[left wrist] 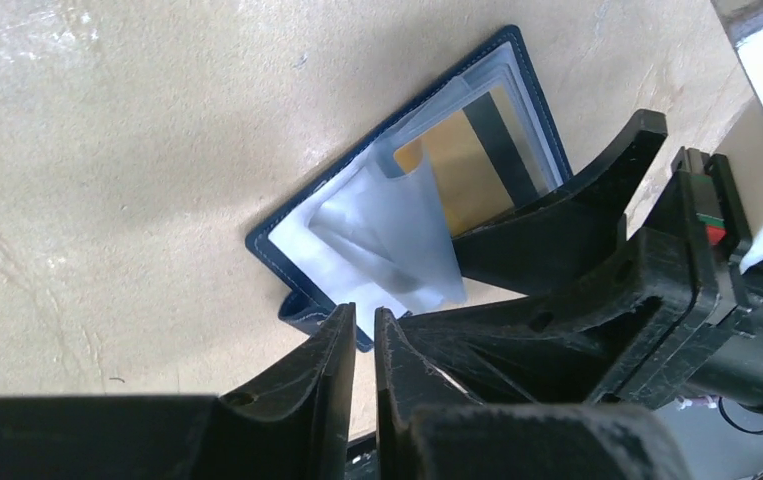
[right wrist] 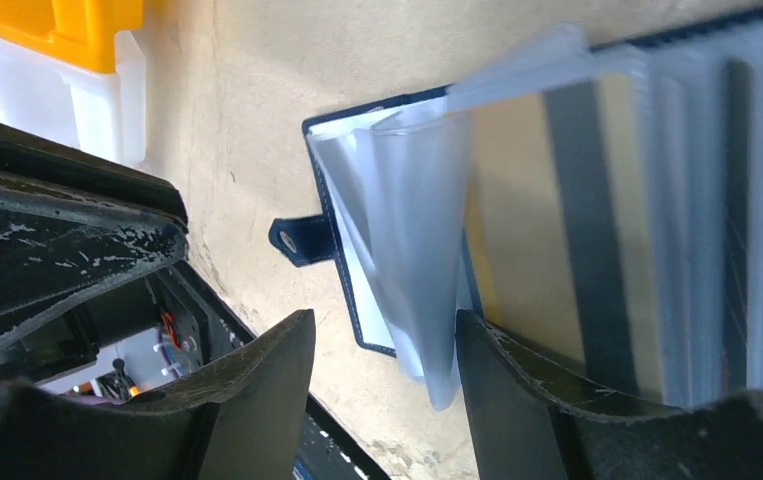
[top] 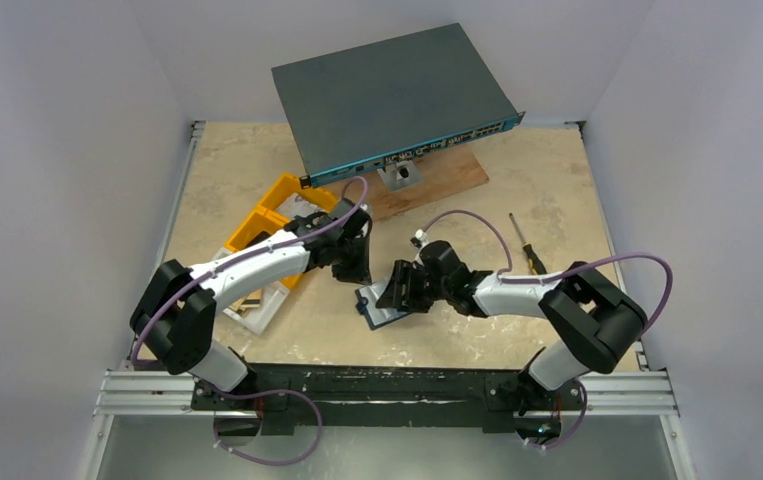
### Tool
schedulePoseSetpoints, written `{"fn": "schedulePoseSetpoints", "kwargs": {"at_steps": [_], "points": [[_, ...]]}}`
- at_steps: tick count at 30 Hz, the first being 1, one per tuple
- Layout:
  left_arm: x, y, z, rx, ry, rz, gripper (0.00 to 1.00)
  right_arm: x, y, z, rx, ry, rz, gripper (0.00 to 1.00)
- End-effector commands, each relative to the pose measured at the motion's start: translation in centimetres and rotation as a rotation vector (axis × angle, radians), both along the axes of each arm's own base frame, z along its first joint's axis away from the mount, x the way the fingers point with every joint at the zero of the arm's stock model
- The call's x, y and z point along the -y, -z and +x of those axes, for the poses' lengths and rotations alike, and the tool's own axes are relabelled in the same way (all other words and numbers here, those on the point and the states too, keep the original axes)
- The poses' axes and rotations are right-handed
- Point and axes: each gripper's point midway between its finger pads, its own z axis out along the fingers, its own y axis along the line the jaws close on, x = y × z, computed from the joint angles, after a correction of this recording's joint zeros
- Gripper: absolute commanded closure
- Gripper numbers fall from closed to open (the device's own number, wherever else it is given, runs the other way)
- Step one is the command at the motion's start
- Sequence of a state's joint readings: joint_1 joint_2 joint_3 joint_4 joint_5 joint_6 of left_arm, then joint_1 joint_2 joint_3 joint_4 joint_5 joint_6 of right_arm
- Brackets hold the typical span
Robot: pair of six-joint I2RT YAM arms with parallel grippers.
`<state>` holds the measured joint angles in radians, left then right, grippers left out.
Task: Take the credit cards out of the card holder
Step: Remove the credit card from the card holder.
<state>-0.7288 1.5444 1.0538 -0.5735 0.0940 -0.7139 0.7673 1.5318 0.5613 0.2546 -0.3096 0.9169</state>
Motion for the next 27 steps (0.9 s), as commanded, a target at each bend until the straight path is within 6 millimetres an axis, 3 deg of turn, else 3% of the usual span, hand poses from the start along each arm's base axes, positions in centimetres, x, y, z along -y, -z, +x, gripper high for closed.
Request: {"fn": "schedulePoseSetpoints", "kwargs": {"at_steps": [1, 12, 21, 27], "points": [[-0.9, -0.9, -0.3, 0.022, -0.009, 0.016, 0.87, -1.8, -1.2, 0.0, 0.032, -0.038, 0.009, 0.45], [1.0, -0.6, 0.6, -0.027, 0.046, -0.039, 0.75, -2.7, -1.7, 0.0, 0.070, -0.066, 0.010, 0.44], [3.2, 0.8, 1.8, -0.082, 0.069, -0.124, 0.77, -2.4, -0.6, -0.3, 0.077, -0.065, 0.021, 0.44], [1.1, 2.9, 2.1, -0.095, 0.035, 0.013, 0.83, -2.2, -0.4, 0.0, 0.090, -0.055, 0.003, 0.45]]}}
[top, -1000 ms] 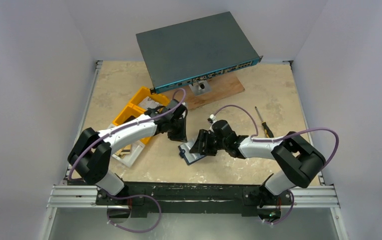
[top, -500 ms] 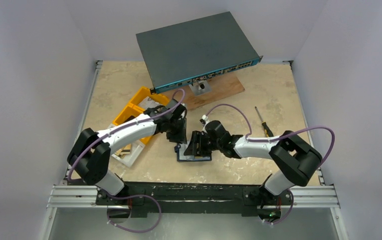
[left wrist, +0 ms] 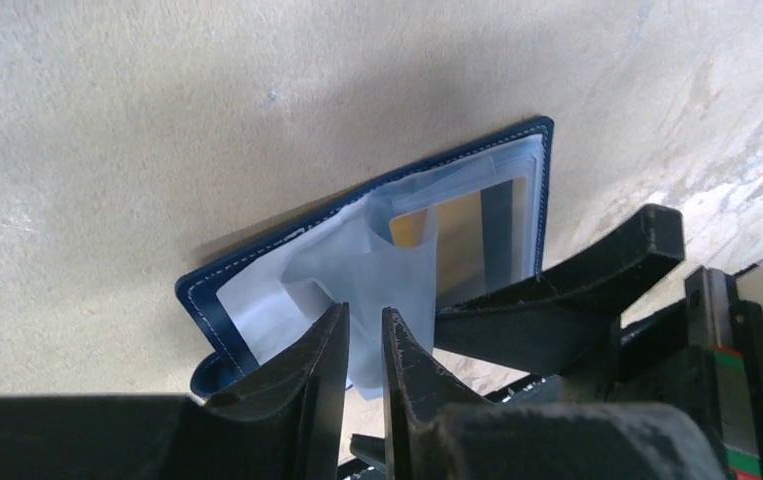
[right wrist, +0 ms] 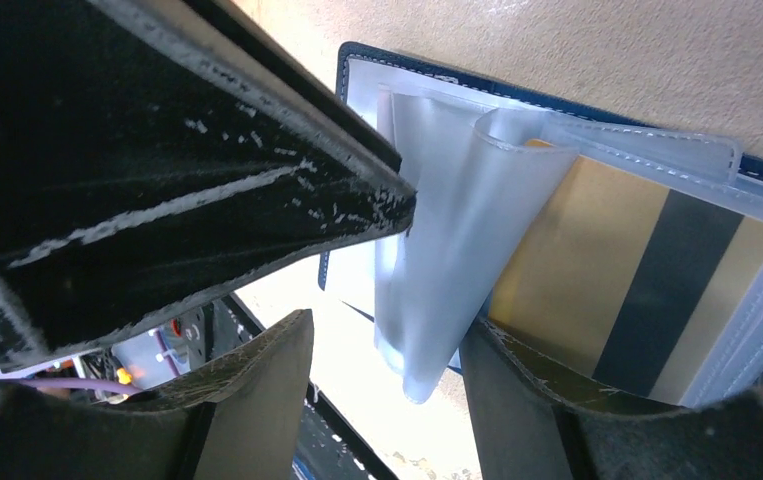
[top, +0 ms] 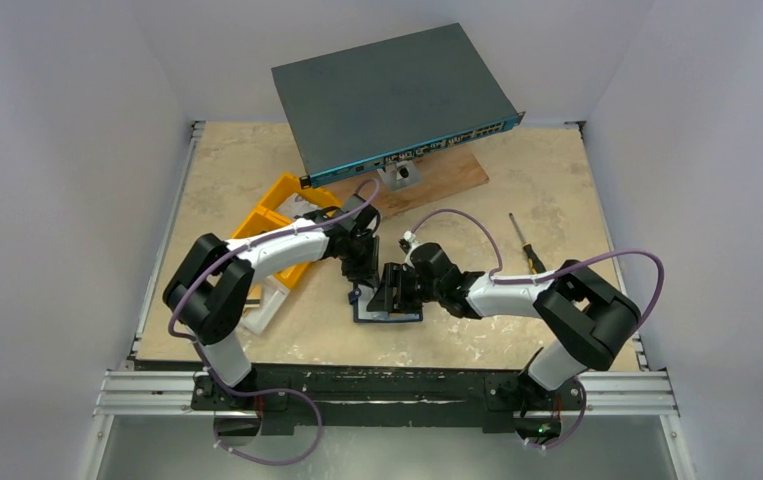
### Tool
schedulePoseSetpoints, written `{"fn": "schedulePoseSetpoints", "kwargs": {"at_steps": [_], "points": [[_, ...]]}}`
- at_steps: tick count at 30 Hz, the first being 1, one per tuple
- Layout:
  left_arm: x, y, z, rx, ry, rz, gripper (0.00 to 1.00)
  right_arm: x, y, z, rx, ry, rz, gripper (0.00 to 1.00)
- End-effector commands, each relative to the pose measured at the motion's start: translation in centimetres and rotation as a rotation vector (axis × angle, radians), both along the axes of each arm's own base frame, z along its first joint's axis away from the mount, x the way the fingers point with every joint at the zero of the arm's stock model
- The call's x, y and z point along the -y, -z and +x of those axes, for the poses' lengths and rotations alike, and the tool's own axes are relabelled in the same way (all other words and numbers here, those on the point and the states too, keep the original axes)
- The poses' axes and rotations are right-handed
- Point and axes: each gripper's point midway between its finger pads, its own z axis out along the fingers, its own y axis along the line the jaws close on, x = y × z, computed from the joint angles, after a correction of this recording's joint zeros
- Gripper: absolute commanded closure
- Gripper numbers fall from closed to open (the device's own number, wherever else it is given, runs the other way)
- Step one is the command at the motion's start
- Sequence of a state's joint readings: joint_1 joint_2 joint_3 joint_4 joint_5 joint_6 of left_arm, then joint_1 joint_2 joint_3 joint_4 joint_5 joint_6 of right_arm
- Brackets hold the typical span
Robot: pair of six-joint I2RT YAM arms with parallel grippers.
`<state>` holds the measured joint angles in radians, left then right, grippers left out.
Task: Take the credit cards out of the card holder
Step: Remove the credit card from the card holder.
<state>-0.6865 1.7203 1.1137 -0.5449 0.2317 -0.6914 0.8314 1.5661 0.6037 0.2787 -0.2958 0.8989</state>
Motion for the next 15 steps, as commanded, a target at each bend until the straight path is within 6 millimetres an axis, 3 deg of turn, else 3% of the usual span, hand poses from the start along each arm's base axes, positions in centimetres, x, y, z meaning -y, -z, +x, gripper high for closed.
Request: {"fn": "schedulePoseSetpoints", "kwargs": {"at_steps": [1, 8, 15], "points": [[-1.1, 0.1, 1.3, 0.044, -0.009, 0.075, 0.85, 0.0, 0.0, 0.7, 0.050, 0.013, -0.005, 0.45], [-3.7, 2.6, -0.3, 0.009, -0.029, 0.174, 0.97, -0.9, -1.3, 1.5, 0.073, 0.015, 0.030, 0.45], [-4.1, 2.6, -0.9, 0.021, -0.029, 0.156, 0.99, -1.8, -1.9, 1.5, 0.059, 0.008, 0.077, 0.45]]}}
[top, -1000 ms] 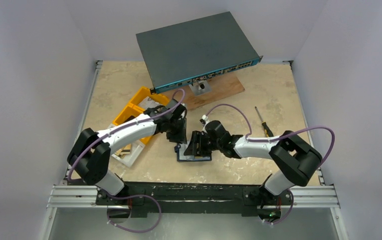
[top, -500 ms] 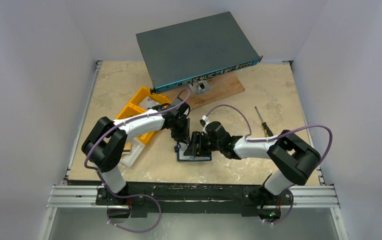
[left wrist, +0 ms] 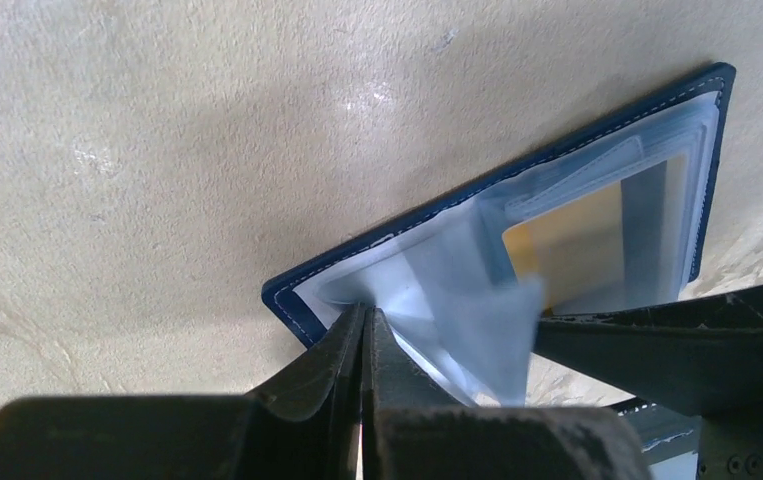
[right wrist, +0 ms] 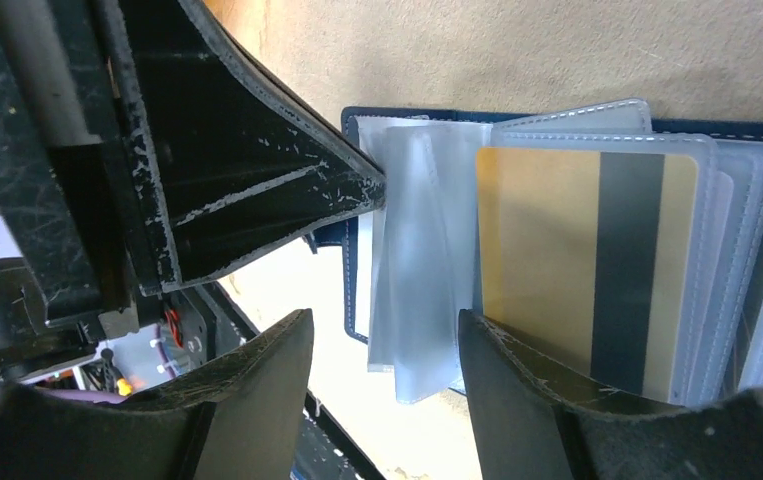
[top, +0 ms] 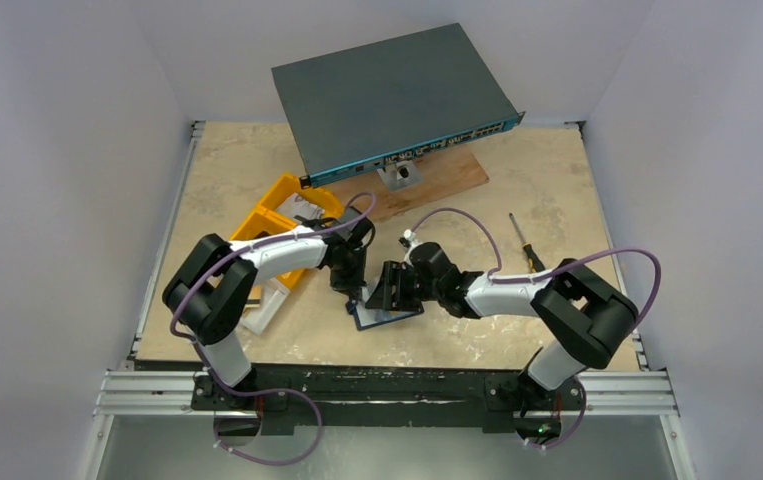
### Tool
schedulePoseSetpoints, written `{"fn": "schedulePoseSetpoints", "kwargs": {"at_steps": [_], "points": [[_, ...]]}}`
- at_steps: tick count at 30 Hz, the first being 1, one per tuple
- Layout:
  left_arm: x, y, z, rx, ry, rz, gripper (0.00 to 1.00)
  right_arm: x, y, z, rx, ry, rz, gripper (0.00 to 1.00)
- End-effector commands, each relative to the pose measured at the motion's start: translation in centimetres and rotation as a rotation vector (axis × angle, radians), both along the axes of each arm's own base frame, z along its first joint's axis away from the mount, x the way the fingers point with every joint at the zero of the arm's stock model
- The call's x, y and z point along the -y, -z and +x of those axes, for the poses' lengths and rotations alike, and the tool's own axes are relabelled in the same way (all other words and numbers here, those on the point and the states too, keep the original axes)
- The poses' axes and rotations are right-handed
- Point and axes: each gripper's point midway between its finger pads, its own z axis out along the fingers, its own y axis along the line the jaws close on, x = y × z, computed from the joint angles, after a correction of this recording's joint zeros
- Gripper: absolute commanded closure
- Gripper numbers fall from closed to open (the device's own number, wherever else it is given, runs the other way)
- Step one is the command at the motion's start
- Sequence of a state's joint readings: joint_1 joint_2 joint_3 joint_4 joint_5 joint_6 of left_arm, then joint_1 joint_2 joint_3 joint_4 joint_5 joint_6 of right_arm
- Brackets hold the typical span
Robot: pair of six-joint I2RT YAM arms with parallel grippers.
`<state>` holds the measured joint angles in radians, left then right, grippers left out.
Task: Take the credit cards out of the card holder
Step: Remove the credit card from the card holder.
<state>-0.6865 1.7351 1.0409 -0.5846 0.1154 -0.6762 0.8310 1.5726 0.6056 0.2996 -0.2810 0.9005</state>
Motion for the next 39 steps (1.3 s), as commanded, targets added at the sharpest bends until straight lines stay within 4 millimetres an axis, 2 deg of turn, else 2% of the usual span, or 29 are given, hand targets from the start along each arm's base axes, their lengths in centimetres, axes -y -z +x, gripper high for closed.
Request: {"fn": "schedulePoseSetpoints", "kwargs": {"at_steps": [1, 6, 9, 13, 19, 24, 28, 32, 39], "points": [[-0.3, -0.8, 0.3, 0.047, 0.008, -0.017, 1.00, -1.8, -1.9, 1.1, 0.042, -0.004, 0.079, 0.45], [-0.1, -0.6, -0.1, 0.029, 0.018, -0.041, 1.00, -2.5, -3.4, 1.4, 0.057, -0.001, 0.143, 0.45], [0.2, -1.2, 0.0, 0.042, 0.019, -0.073, 1.00, -2.9, -3.7, 1.5, 0.055, -0.005, 0.160, 0.45], [1.0, -3.0, 0.4, 0.071, 0.031, -0.125, 0.99, -3.5, -3.6, 1.1, 0.032, -0.024, 0.200, 0.45], [1.0, -5.3, 0.5, 0.099, 0.018, -0.152, 0.89, -3.8, -3.0, 0.8, 0.012, -0.036, 0.209, 0.45], [0.8, -7.2, 0.9, 0.130, -0.026, -0.188, 0.86, -4.2, -2.5, 0.5, -0.002, -0.053, 0.219, 0.45], [2.1, -8.6, 1.2, 0.139, -0.013, -0.254, 0.82, -4.4, -2.0, 0.2, -0.004, -0.068, 0.209, 0.43], [3.8, -7.5, 1.4, 0.074, 0.006, -0.291, 0.82, -4.4, -1.7, 0.2, -0.004, -0.068, 0.206, 0.41], [3.8, -1.7, 0.4, -0.064, -0.069, -0.254, 0.92, -3.7, -2.3, 0.6, 0.032, -0.043, 0.183, 0.41]]}}
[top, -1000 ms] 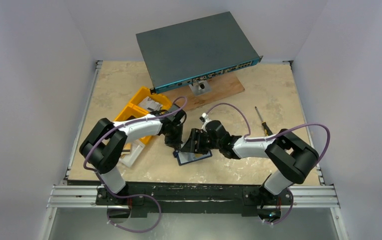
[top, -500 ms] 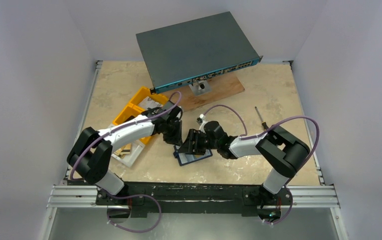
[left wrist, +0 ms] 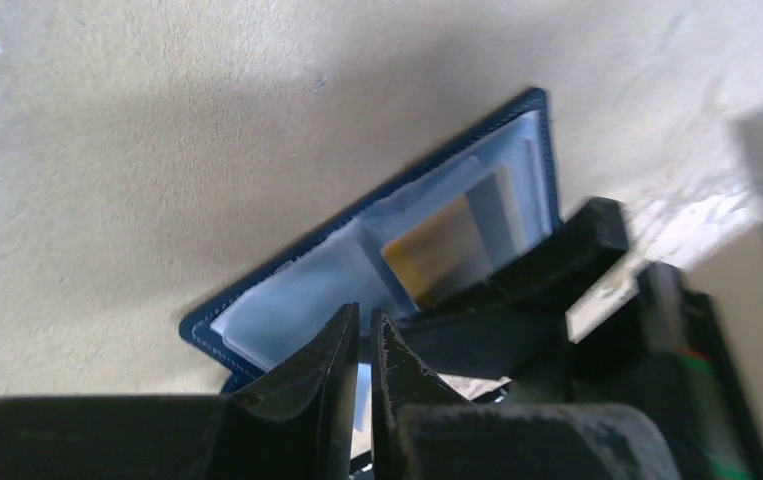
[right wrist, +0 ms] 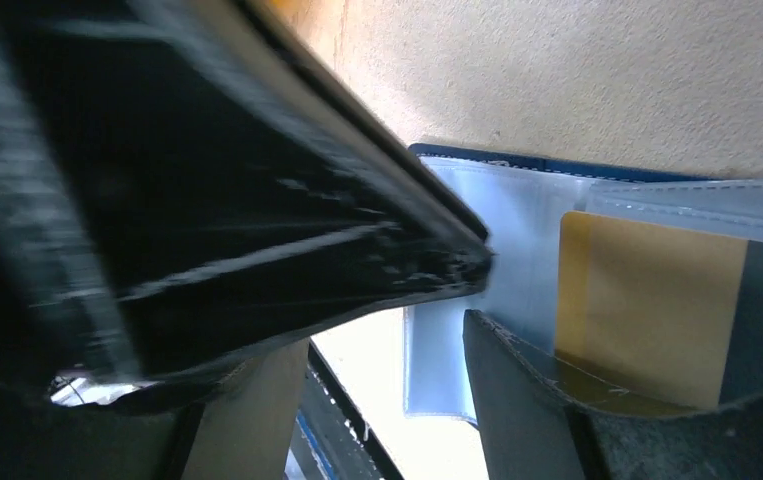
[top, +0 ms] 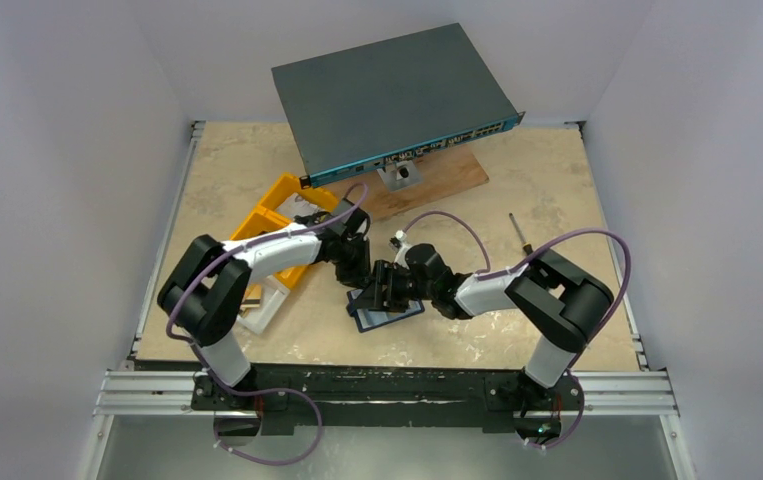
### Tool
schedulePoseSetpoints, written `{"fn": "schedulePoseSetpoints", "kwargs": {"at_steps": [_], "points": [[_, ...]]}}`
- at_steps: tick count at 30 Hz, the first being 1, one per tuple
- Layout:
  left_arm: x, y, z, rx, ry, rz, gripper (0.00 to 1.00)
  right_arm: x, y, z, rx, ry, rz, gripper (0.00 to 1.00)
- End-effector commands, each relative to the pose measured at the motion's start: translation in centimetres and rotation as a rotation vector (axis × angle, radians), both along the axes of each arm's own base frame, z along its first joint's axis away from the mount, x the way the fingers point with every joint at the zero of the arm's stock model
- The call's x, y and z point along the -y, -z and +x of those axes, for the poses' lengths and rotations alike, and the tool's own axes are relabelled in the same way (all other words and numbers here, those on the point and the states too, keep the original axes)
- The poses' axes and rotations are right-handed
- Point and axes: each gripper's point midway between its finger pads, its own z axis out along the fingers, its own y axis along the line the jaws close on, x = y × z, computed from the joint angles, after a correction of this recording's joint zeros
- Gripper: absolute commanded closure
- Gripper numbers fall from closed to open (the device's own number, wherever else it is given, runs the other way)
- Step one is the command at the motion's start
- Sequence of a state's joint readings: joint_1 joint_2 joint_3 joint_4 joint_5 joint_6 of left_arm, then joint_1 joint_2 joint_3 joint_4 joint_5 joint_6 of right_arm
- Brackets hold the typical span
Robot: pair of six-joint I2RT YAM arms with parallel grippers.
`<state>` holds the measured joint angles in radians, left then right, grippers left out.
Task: Take the credit cards out of the card holder
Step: Remove the credit card from the card holder.
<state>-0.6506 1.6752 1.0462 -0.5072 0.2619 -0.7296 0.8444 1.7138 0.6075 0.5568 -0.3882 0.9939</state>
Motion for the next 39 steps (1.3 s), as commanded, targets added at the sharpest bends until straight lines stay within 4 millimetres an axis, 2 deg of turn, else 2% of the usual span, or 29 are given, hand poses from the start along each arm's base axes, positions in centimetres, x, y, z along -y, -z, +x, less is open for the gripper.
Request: {"fn": "schedulePoseSetpoints", "kwargs": {"at_steps": [1, 5, 8, 13, 16, 23, 28, 31, 39], "points": [[0.9, 2.3, -0.9, -0.084, -0.034, -0.038, 0.94, -0.4, -2.5, 1.0, 0.082, 0.017, 0.029, 0.41], [-0.7, 4.1, -1.4, -0.091, -0.057, 0.037, 1.00, 0.2, -3.5, 1.4, 0.118, 0.037, 0.001, 0.42], [-1.7, 4.8, -1.6, -0.086, -0.055, 0.091, 1.00, 0.9, -4.4, 1.7, 0.145, 0.053, -0.047, 0.42], [-1.8, 4.7, -1.6, -0.077, -0.046, 0.086, 1.00, 4.8, -4.7, 4.1, 0.240, 0.162, -0.297, 0.43], [-1.2, 4.2, -1.3, -0.066, -0.038, 0.059, 1.00, 7.0, -3.7, 4.7, 0.265, 0.191, -0.432, 0.46], [0.3, 2.8, -1.0, -0.056, -0.022, -0.031, 1.00, 10.1, -1.5, 5.2, 0.273, 0.235, -0.616, 0.62], [1.6, 1.5, -1.2, -0.058, -0.026, -0.118, 1.00, 10.5, -0.6, 5.4, 0.279, 0.233, -0.656, 0.69], [2.0, 1.1, -1.4, -0.060, -0.036, -0.156, 0.97, 10.2, -0.3, 5.2, 0.277, 0.222, -0.659, 0.73], [2.8, 0.7, -1.7, -0.050, -0.083, -0.263, 0.89, 9.9, 1.2, 3.5, 0.239, 0.200, -0.698, 0.84]]}}
